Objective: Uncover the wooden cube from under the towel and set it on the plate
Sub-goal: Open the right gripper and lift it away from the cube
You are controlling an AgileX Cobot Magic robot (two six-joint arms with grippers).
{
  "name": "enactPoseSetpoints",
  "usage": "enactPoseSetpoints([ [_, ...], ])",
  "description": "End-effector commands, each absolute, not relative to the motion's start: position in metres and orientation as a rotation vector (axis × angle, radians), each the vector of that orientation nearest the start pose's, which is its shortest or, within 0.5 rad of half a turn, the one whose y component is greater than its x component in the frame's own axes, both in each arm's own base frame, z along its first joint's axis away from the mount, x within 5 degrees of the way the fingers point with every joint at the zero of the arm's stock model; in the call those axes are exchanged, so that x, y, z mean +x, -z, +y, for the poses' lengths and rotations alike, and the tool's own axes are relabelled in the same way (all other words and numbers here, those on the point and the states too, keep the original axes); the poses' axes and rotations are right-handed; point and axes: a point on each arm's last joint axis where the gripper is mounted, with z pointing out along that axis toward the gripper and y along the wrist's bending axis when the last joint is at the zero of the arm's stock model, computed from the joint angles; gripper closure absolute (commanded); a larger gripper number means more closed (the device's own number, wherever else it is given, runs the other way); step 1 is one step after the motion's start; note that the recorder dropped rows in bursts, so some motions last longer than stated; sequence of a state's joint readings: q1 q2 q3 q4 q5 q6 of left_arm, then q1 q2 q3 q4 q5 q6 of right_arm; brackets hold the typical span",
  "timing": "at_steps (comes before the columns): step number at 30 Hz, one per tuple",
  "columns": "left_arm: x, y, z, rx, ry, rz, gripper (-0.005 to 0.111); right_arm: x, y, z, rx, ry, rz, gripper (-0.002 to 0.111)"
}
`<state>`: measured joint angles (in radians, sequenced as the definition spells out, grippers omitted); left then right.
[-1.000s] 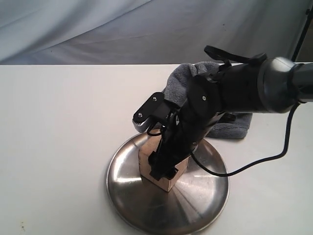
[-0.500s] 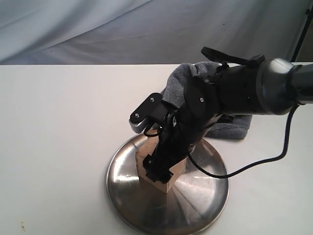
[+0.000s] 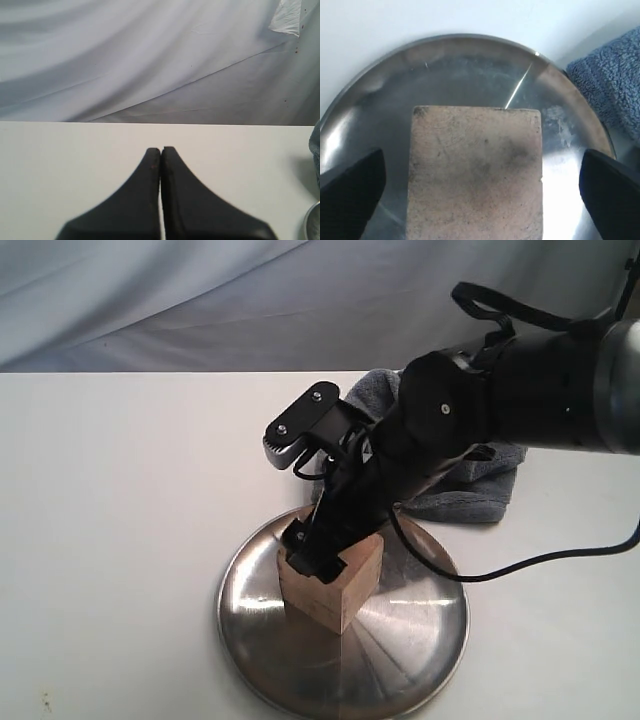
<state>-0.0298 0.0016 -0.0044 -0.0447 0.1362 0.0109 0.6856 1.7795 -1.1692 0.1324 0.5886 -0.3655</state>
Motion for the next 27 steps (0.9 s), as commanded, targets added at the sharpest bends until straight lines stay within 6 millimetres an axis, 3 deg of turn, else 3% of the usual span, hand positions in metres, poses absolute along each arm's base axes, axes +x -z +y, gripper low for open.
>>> enactPoseSetpoints([
  [1,0.056,-0.201,-0.002,0.0,0.052,1.619,0.105,0.28,-0.216,0.237,-1.152,-0.263,2.337,0.012],
  [6,0.056,-0.201,-0.002,-0.002,0.054,1.619,0.105,0.283,-0.239,0.228,-1.017,-0.285,2.252,0.017],
  [11,0.056,-0.201,-0.002,-0.002,0.054,1.619,0.105,0.282,-0.26,0.209,-0.888,-0.291,2.119,0.035],
  [17,0.056,-0.201,-0.002,-0.002,0.054,1.619,0.105,0.29,-0.265,0.189,-0.777,-0.273,2.089,0.056],
  [27,0.056,-0.201,-0.002,0.0,0.052,1.619,0.105,0.293,-0.266,0.185,-0.767,-0.26,2.082,0.082],
])
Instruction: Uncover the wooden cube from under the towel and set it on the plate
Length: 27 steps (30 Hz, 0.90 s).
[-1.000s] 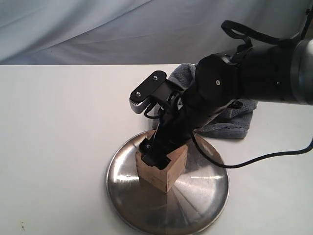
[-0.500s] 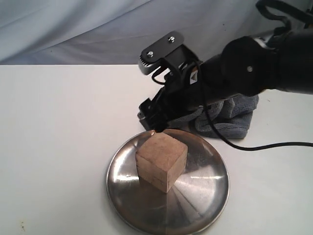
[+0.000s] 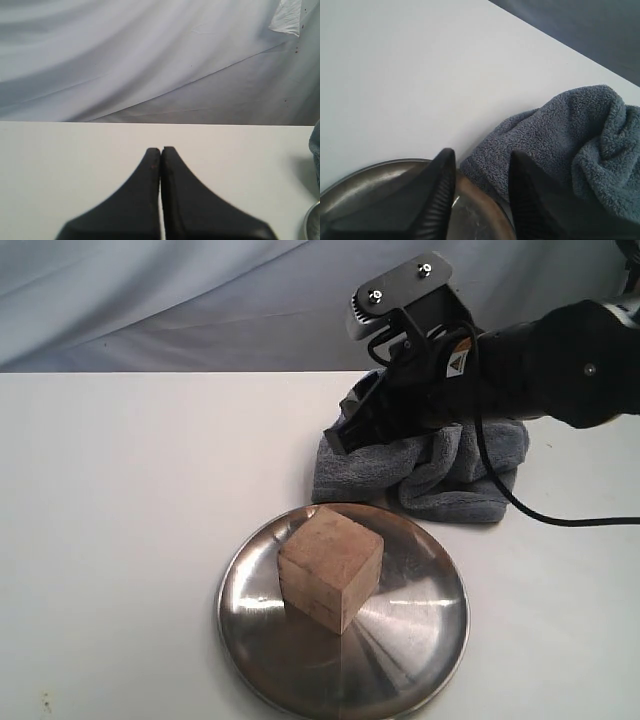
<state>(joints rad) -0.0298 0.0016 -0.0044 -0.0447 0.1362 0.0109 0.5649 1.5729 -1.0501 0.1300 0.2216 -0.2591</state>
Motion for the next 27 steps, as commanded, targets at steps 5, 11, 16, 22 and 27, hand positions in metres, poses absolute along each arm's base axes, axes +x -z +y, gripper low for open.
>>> enactPoseSetpoints([
  [5,0.056,-0.201,-0.002,-0.002,0.054,1.619,0.105,0.295,-0.268,0.186,-0.755,-0.262,2.053,0.1],
  [11,0.056,-0.201,-0.002,-0.002,0.054,1.619,0.105,0.31,-0.274,0.166,-0.652,-0.225,2.001,0.108],
  [16,0.056,-0.201,-0.002,-0.002,0.054,1.619,0.105,0.329,-0.275,0.127,-0.553,-0.128,2.01,0.108],
  [22,0.056,-0.201,-0.002,0.0,0.052,1.619,0.105,0.345,-0.276,0.072,-0.334,-0.057,2.051,0.108],
  [27,0.056,-0.201,-0.002,0.0,0.052,1.619,0.105,0.349,-0.285,0.025,-0.08,-0.035,2.042,0.108],
])
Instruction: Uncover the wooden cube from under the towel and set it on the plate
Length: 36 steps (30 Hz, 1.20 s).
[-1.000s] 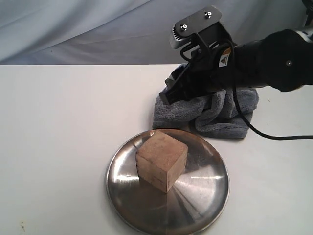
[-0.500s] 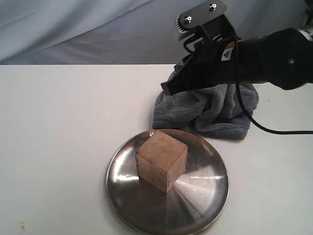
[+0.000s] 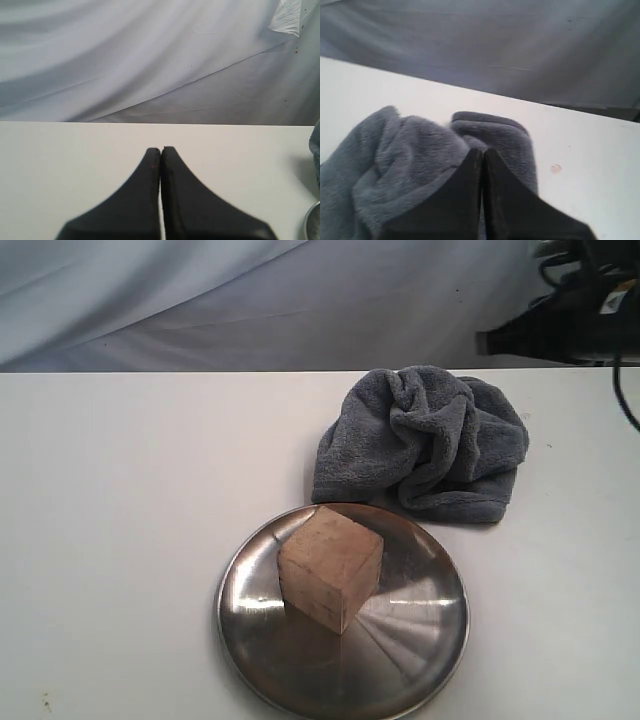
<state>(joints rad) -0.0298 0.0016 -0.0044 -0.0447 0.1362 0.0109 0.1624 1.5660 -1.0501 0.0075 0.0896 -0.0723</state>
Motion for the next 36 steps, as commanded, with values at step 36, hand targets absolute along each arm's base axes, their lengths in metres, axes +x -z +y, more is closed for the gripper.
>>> enactPoseSetpoints([
  [36,0.056,-0.201,-0.002,-0.001,0.054,1.619,0.105,0.119,-0.301,-0.001,0.005,0.01,1.577,0.108],
])
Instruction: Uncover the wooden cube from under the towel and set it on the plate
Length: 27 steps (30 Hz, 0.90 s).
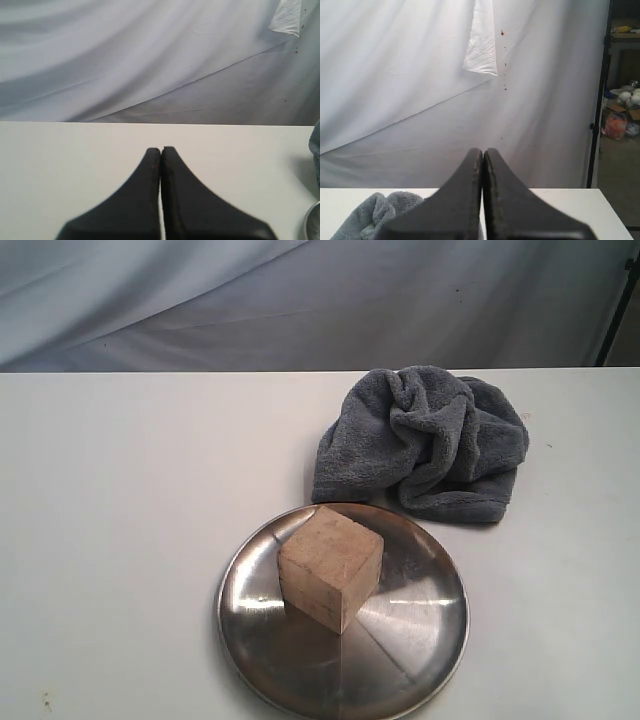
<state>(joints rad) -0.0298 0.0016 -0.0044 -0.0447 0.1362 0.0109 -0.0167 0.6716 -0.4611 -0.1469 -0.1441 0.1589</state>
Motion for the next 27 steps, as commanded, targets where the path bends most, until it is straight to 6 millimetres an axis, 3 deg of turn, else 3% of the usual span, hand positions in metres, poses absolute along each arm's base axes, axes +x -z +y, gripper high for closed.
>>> enactPoseSetpoints([
  [1,0.056,-0.201,-0.002,-0.001,0.054,1.619,0.105,0.108,-0.295,-0.002,0.008,0.014,1.575,0.108],
  [6,0.056,-0.201,-0.002,0.0,0.052,1.619,0.105,0.08,-0.275,-0.002,0.023,0.009,1.539,0.108],
  [17,0.056,-0.201,-0.002,-0.002,0.054,1.619,0.105,0.043,-0.27,-0.002,0.083,-0.033,1.475,0.108],
  [27,0.056,-0.201,-0.002,0.0,0.052,1.619,0.105,0.04,-0.266,-0.001,0.124,-0.088,1.503,0.108],
])
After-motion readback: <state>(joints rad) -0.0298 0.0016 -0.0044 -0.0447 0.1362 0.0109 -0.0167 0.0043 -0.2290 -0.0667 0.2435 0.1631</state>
